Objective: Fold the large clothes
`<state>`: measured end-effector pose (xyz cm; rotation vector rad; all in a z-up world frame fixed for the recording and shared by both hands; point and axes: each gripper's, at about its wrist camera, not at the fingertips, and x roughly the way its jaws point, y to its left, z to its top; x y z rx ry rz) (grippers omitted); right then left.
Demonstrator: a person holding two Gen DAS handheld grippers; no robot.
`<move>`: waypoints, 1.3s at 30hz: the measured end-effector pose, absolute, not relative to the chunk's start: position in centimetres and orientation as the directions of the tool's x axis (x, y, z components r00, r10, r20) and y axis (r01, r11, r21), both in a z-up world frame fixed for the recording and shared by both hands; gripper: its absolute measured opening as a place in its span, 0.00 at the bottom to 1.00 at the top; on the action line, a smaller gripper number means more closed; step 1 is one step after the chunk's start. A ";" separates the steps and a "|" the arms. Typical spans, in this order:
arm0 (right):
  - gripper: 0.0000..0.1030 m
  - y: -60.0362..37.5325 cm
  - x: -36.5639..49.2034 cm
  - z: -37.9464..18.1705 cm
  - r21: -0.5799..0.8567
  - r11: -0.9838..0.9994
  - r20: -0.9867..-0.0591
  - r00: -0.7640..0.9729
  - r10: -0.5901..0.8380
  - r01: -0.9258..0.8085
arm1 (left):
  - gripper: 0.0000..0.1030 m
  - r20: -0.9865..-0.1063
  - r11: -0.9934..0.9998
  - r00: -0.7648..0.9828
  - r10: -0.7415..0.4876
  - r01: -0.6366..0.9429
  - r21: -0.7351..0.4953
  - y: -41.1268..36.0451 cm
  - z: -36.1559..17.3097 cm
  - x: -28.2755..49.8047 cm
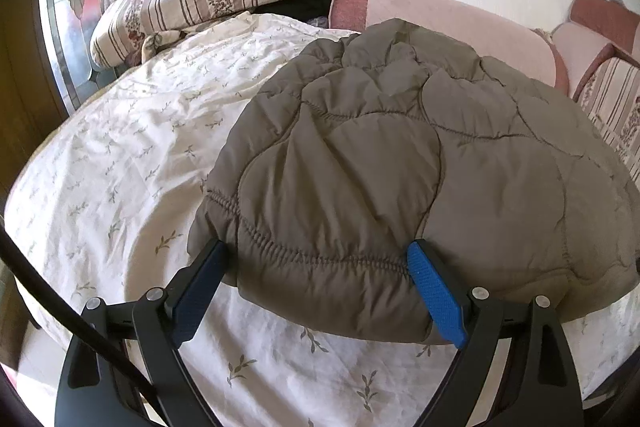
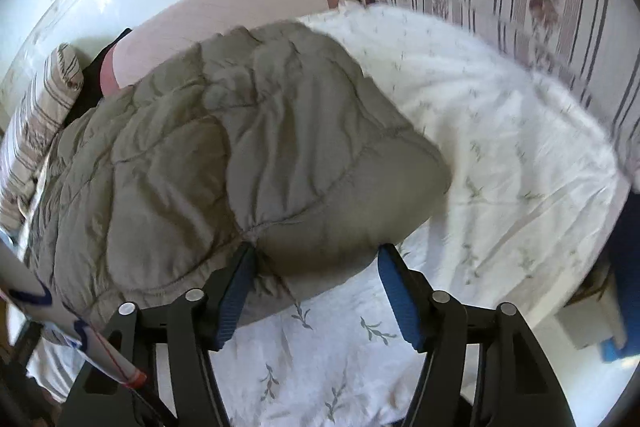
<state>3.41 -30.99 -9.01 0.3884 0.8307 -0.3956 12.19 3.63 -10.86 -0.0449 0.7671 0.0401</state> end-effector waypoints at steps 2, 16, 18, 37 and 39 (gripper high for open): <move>0.65 -29.4 2.7 -7.6 0.126 0.877 -0.725 0.646 -0.239 0.464 | 0.88 -0.695 0.998 0.719 0.014 -0.053 -0.035 3.7 -10.9 12.2; 0.62 -22.3 5.3 -11.1 -0.016 0.955 -0.685 0.692 -0.226 0.296 | 0.89 -0.679 0.999 0.734 0.023 -0.048 -0.019 3.6 -11.2 12.3; 0.62 -22.0 6.0 -11.8 -0.035 0.953 -0.694 0.679 -0.240 0.302 | 0.89 -0.672 0.999 0.740 0.032 -0.047 -0.005 3.4 -11.2 12.5; 0.62 -19.8 6.7 -12.6 -0.193 0.932 -0.684 0.638 -0.353 0.308 | 0.89 -0.661 0.998 0.748 0.058 -0.052 0.029 3.0 -11.4 12.1; 0.62 -19.9 6.3 -12.5 -0.182 0.934 -0.702 0.625 -0.342 0.307 | 0.89 -0.672 0.998 0.739 0.053 -0.052 0.022 3.0 -11.3 11.8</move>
